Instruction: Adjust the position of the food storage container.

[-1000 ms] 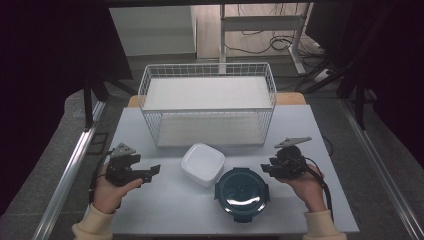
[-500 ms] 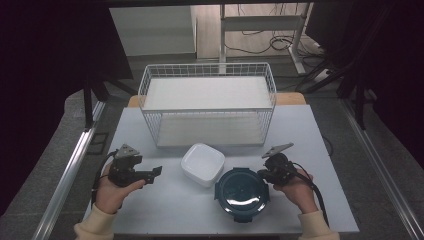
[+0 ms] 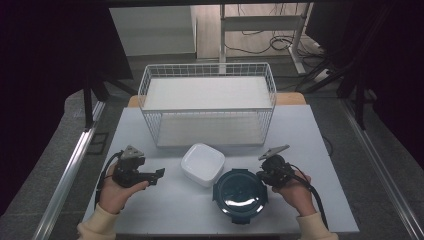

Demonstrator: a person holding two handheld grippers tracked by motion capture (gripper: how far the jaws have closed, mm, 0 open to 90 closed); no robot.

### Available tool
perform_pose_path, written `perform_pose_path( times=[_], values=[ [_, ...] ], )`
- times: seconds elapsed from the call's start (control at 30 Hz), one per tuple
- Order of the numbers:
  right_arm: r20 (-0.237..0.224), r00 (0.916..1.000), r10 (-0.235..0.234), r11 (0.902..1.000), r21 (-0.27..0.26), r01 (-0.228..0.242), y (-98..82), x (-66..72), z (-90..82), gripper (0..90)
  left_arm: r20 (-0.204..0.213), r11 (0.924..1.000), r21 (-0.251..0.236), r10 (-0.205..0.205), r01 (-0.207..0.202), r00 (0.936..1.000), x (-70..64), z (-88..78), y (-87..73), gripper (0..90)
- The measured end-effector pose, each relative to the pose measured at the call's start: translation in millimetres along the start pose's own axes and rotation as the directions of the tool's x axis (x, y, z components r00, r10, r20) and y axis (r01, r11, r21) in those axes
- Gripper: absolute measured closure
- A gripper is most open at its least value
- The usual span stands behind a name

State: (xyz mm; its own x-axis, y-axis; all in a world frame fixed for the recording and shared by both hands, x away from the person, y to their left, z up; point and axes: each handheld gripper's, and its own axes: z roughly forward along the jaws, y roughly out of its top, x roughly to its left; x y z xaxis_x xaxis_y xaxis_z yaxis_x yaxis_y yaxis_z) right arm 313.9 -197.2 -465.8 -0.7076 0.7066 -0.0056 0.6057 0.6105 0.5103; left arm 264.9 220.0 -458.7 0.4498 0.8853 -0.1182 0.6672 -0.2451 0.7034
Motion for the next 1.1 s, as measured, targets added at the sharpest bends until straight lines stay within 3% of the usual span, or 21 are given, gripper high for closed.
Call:
perform_pose_path(
  times=[0.23, 0.53, 1.0, 1.1],
  values=[
    [-0.038, 0.9984, -0.041, 0.999, 0.013, 0.042, 4.2, 16.0, 3.0, 89.4, 0.002, 1.0, 0.003, 0.007, -0.007, 1.0, -0.9, 1.5, -0.3, 16.9],
    [-0.063, 0.9961, -0.062, 0.9978, 0.019, 0.064, 4.9, 23.7, 4.0, 89.3, -0.001, 0.9999, 0.011, 0.008, -0.008, 1.0, 1.4, 3.2, -2.6, 16.9],
    [-0.091, 0.9928, -0.077, 0.9968, 0.01, 0.079, 4.9, 27.2, 5.6, 89.3, 0.002, 0.9997, 0.019, 0.018, -0.018, 0.9998, -0.6, 4.6, -3.2, 16.9],
    [-0.116, 0.9901, -0.079, 0.9969, -0.01, 0.078, 4.1, 23.9, 4.9, 89.3, 0.003, 0.9997, 0.018, 0.017, -0.017, 0.9999, -0.8, 4.7, -3.3, 16.9]
  ],
)
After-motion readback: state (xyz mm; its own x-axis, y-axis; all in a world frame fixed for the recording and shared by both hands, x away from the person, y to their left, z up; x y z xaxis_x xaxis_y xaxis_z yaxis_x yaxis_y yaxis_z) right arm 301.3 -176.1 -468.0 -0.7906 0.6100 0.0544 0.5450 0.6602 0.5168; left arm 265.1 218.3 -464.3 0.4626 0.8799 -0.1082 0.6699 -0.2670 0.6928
